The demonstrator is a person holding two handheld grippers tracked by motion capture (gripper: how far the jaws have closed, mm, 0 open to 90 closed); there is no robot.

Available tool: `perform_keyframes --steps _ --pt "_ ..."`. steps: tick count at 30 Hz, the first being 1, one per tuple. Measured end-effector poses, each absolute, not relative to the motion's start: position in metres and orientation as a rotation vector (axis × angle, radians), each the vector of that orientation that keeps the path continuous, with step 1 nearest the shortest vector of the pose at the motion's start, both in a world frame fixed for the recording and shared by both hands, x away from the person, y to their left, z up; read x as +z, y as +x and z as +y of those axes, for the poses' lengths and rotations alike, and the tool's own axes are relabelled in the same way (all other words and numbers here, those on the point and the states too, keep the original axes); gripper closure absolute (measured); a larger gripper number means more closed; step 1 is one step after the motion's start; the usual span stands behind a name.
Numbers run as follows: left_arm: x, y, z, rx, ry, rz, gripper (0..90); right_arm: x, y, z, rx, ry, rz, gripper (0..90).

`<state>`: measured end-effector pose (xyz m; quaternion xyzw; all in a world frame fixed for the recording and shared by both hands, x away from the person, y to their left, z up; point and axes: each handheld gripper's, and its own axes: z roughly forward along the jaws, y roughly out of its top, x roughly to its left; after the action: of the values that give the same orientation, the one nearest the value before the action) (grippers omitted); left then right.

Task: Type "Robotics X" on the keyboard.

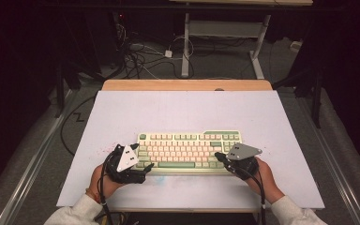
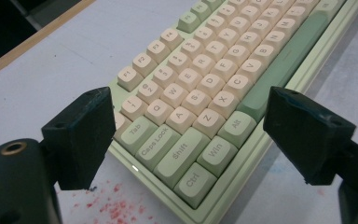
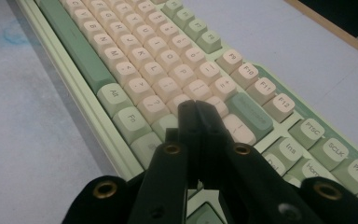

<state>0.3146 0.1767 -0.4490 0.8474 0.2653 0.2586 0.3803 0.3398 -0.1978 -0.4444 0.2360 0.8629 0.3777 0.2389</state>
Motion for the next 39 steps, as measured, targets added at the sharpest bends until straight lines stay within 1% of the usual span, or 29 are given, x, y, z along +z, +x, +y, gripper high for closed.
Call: perform_keyframes --steps 12,30,36,39 --pt "-0.446 0.320 0.169 0.658 2.167 0.645 16.4 -0.453 0.348 -0.196 0.994 0.676 2.387 90.0" --pt "-0.443 0.325 0.162 0.645 2.168 0.635 16.4 -0.456 0.349 -0.195 0.978 0.673 2.399 90.0" --pt "-0.439 0.325 0.162 0.642 2.172 0.646 19.3 -0.459 0.349 -0.194 0.960 0.668 2.406 90.0" --pt "-0.439 0.326 0.163 0.642 2.170 0.652 19.3 -0.459 0.349 -0.194 0.961 0.668 2.405 90.0"
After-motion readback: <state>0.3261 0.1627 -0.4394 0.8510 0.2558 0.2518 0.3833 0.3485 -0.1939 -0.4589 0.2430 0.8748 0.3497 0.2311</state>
